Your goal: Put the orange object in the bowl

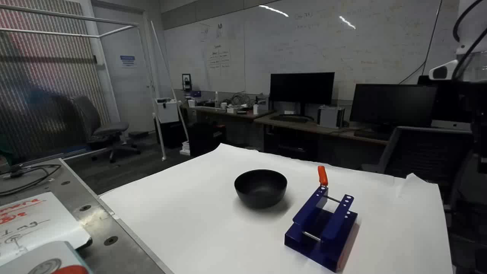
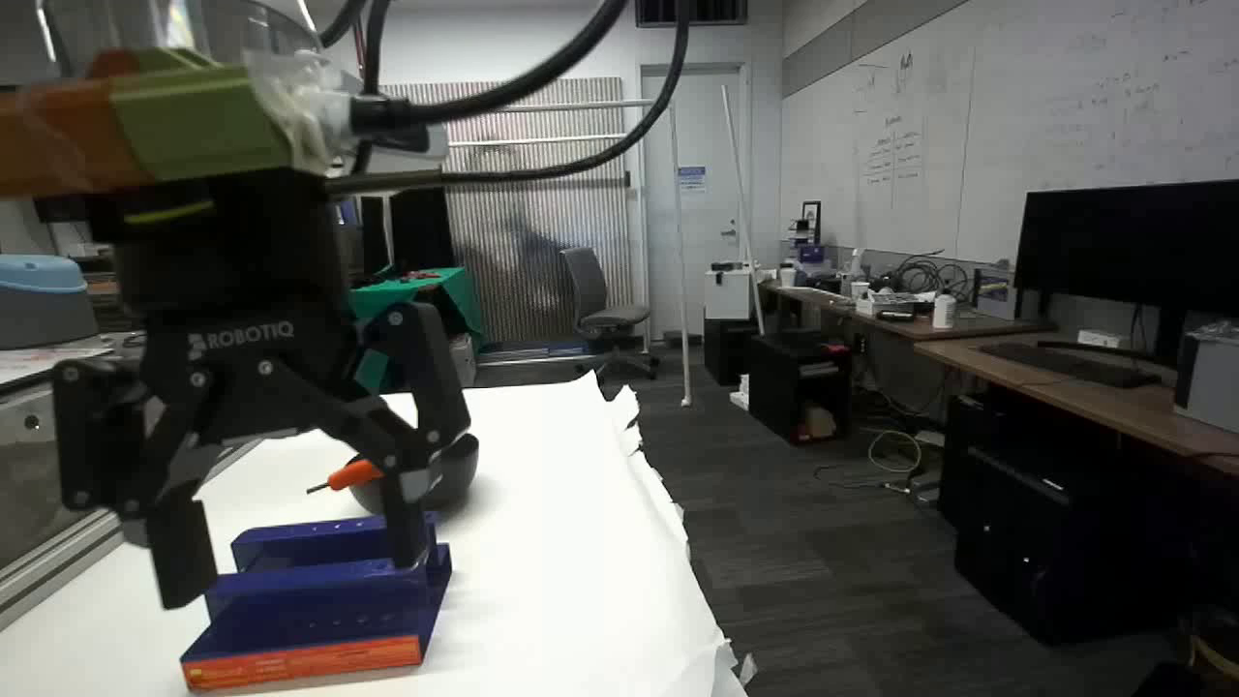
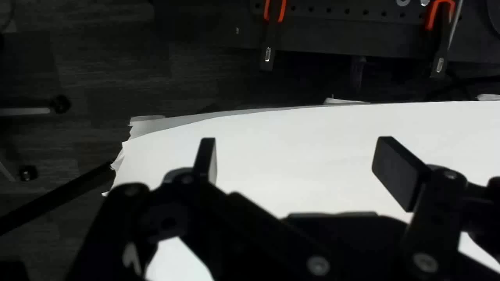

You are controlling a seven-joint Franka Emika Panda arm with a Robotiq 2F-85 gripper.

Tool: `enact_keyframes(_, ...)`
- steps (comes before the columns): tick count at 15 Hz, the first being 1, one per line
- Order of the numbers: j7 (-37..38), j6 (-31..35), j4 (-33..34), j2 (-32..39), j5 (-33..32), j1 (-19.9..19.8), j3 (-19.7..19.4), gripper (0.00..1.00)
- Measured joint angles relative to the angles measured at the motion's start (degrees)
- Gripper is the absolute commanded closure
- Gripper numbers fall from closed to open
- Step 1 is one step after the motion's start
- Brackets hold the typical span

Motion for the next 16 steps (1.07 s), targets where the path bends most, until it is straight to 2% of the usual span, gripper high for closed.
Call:
enact_keyframes(6,0.0,0.0,0.1,-0.1,0.0,0.0,0.0,0.00)
enact_keyframes(8,4.5,3.1,0.3,1.3,1.6,0.1,0.2,0.00)
enact_keyframes(13,20.2,15.7,5.1,14.4,9.5,0.5,3.8,0.00)
enact_keyframes(16,25.2,19.7,11.2,24.1,14.6,1.1,4.9,0.00)
